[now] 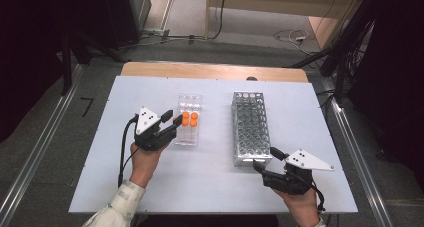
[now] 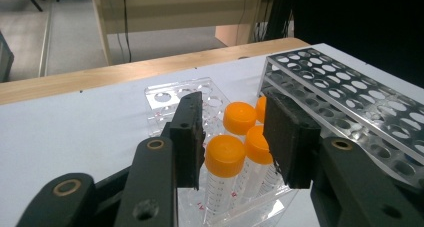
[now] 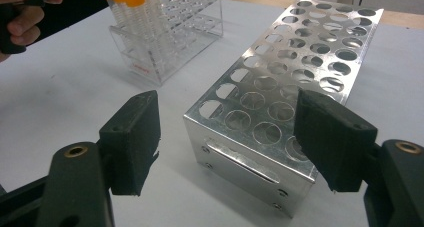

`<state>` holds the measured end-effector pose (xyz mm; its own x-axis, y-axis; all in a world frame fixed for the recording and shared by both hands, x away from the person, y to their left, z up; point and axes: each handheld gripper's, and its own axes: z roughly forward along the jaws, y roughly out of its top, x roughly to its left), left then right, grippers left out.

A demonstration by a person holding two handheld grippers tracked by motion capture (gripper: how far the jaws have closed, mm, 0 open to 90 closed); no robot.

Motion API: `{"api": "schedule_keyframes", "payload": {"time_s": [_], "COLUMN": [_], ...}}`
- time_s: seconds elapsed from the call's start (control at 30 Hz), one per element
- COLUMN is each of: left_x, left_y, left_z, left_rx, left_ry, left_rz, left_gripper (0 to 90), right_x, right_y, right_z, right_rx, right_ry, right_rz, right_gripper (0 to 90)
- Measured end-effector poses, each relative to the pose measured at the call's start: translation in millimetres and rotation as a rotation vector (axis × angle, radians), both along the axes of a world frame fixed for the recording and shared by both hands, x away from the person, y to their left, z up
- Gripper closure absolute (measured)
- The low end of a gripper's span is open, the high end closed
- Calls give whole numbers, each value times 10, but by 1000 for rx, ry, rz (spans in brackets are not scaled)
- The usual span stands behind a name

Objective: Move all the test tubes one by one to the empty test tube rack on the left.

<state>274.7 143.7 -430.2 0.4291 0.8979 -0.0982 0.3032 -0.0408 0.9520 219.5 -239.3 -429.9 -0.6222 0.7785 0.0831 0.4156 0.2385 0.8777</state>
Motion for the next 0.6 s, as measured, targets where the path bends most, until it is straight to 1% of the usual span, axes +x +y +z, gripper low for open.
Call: {"api": "schedule_keyframes", "payload": {"time_s": [0.17, 0.27, 0.33, 0.5, 0.6], "left_x": [-103, -190, -239, -363, -427], "left_y": [49, 57, 77, 140, 191], "left_z": [-24, -47, -54, -92, -125], "left_rx": [-38, -29, -31, -23, -28], "left_ry": [24, 30, 40, 55, 66], "left_rz": [-15, -10, -8, 6, 20], "left_gripper": [502, 457, 416, 370, 338], "right_x": [19, 39, 57, 82, 92], "right_y": [-29, -55, -78, -160, -226], "right_z": [-13, -24, -32, -62, -77], "right_rx": [-1, -2, -7, -12, -18], "right_ry": [4, 7, 6, 6, 9], "right_rz": [-15, -27, -36, -64, -85], "right_gripper": [254, 254, 254, 253, 253]}}
